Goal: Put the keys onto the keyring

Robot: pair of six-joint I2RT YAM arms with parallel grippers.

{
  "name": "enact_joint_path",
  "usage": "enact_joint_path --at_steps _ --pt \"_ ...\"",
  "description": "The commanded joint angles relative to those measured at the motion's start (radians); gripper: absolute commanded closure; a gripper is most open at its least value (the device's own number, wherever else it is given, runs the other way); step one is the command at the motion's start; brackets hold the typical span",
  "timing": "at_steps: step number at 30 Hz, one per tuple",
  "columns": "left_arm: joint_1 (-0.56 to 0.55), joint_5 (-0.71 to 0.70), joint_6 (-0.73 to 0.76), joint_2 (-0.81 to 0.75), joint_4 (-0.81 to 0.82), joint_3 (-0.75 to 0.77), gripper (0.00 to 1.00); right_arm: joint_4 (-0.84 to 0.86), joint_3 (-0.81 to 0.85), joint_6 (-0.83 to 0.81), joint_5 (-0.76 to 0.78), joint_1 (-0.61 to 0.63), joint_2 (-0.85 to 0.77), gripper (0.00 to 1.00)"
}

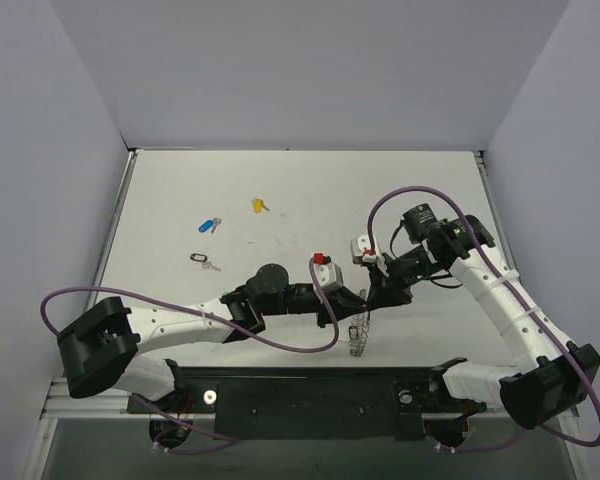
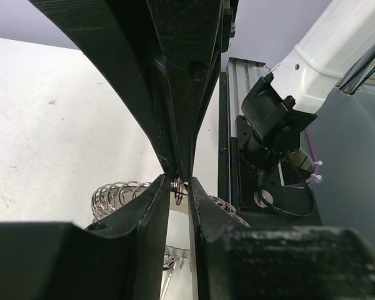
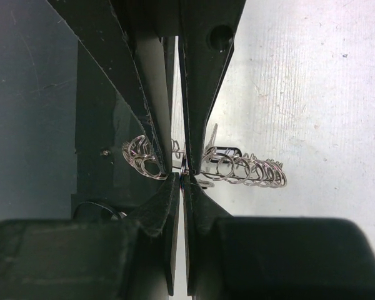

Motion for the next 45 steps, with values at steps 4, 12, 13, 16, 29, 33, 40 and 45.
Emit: enact_joint_path --at_steps 4,12,13,16,29,33,40,45 --pt "-0.015 -0.008 0.012 0.012 -0.011 0.058 0.73 -0.016 -0.004 -0.016 -0.076 0.005 -0.019 1.0" --pt "-0.015 -0.016 0.02 0.013 -0.028 0.055 0.75 -0.009 -0.011 -0.006 -0.075 0.005 -0.027 1.0" --pt "-0.015 -0.016 0.02 0.013 -0.028 0.056 0.76 -0.009 -0.012 -0.006 -0.075 0.005 -0.025 1.0" --pt "-0.015 -0.023 0.022 0.012 -0.036 0.059 0.78 -0.007 -0.012 -0.005 -0.075 0.005 -0.027 1.0" --pt "-0.015 -0.025 0.014 0.01 -0.059 0.061 0.75 -0.003 -0.013 0.001 -0.076 0.005 -0.022 1.0" --pt "-0.015 -0.025 0.012 0.012 -0.061 0.055 0.76 -0.001 -0.013 0.003 -0.078 0.005 -0.018 1.0" --pt "-0.017 -0.002 0.011 0.018 -0.054 0.058 1.0 0.001 -0.012 0.003 -0.076 0.005 -0.018 1.0" --pt "-0.015 -0.013 0.006 0.01 -0.065 0.056 1.0 0.01 -0.016 0.01 -0.082 0.003 -0.025 1.0"
